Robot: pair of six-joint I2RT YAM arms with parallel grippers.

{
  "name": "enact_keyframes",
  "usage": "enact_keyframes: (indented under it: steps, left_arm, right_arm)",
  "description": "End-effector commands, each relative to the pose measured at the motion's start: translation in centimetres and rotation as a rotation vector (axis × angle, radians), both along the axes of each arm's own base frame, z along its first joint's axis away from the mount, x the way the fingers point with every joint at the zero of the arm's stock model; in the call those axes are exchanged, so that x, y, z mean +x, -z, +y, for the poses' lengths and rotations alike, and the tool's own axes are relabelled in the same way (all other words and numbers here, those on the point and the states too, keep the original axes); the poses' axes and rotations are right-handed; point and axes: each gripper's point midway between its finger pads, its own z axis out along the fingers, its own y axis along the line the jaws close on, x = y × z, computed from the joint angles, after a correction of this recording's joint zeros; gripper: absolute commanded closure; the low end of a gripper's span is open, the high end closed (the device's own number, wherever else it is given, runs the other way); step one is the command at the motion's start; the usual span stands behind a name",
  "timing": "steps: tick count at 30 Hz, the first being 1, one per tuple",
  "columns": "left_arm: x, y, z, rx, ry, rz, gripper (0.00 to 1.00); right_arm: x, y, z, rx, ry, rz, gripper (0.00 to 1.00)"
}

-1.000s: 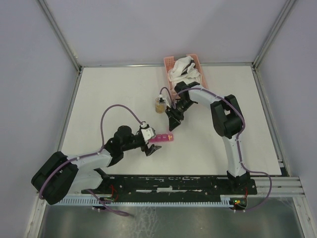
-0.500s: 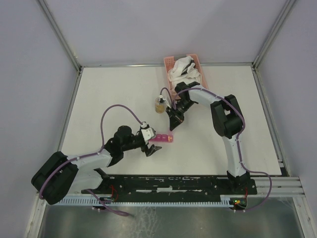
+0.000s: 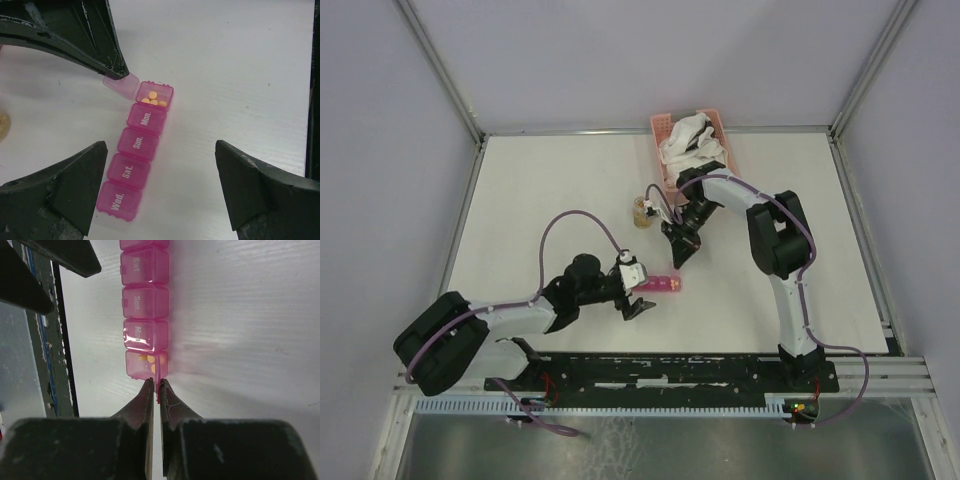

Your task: Sort the pills into containers

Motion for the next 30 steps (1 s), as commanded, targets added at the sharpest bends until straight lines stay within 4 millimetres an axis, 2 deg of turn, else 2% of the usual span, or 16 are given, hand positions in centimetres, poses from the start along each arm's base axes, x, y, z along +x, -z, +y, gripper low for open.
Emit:
enact_keyframes:
  steps: [1, 5, 11, 20, 24, 30]
  left_arm:
    - [1.6, -2.4, -2.2, -0.023, 0.017, -0.138, 0.04]
    - [1.9, -1.9, -3.2, -0.012, 0.043, -0.136, 0.03]
    - [2.3, -0.1, -4.5, 0.019, 0.074, -0.105, 0.02]
    - [3.5, 2.8, -4.7, 0.072, 0.031, -0.072, 0.08]
    - [3.4, 3.3, -4.9, 0.064, 0.023, -0.039, 0.15]
    - [3.0, 3.2, -5.2, 0.063, 0.005, -0.059, 0.16]
  right_arm:
    - [-0.7, -1.7, -1.8, -0.002, -0.106, -0.048, 0.96]
    - [-0.9, -1.5, -3.0, -0.009, -0.133, -0.064, 0.96]
    - [-1.2, -2.1, -3.5, 0.023, -0.163, -0.116, 0.96]
    - [-2.0, -2.4, -3.8, 0.043, -0.195, -0.12, 0.96]
    - [-1.9, -2.3, -3.7, 0.045, -0.192, -0.112, 0.96]
    - [-1.6, -1.6, -3.5, 0.029, -0.177, -0.084, 0.95]
